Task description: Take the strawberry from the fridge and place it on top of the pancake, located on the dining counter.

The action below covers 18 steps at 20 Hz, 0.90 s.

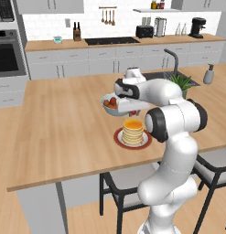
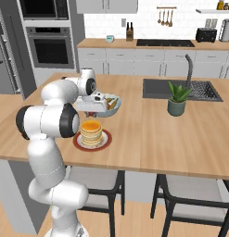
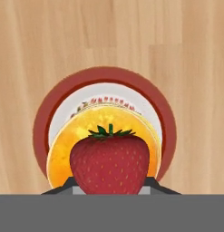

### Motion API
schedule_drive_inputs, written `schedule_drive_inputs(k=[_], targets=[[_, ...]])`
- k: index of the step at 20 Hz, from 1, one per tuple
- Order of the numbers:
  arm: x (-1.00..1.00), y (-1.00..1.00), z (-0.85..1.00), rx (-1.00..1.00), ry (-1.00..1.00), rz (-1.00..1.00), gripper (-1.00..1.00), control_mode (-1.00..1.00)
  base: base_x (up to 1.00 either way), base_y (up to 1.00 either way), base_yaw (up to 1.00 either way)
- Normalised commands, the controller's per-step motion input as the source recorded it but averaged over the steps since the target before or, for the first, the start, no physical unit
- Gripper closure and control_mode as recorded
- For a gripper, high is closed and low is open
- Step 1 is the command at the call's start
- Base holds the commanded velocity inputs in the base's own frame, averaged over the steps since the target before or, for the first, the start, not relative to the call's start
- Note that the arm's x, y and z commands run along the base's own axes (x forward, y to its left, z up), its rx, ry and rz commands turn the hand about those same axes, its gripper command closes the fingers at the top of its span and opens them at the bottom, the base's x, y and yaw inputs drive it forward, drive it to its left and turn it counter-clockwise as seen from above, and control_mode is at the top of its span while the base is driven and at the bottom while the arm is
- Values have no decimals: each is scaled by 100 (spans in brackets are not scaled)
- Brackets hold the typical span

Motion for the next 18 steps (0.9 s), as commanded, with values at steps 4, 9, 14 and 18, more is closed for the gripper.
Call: schedule_drive_inputs(k=[4,9,14,18], targets=[[-24,0,-40,0,0,-1,100,-100,0,0,0],[0,0,-16,0,0,0,100,-100,0,0,0],[0,0,-26,0,1,0,100,-100,0,0,0],[0,0,-21,0,14,0,100,-100,0,0,0]])
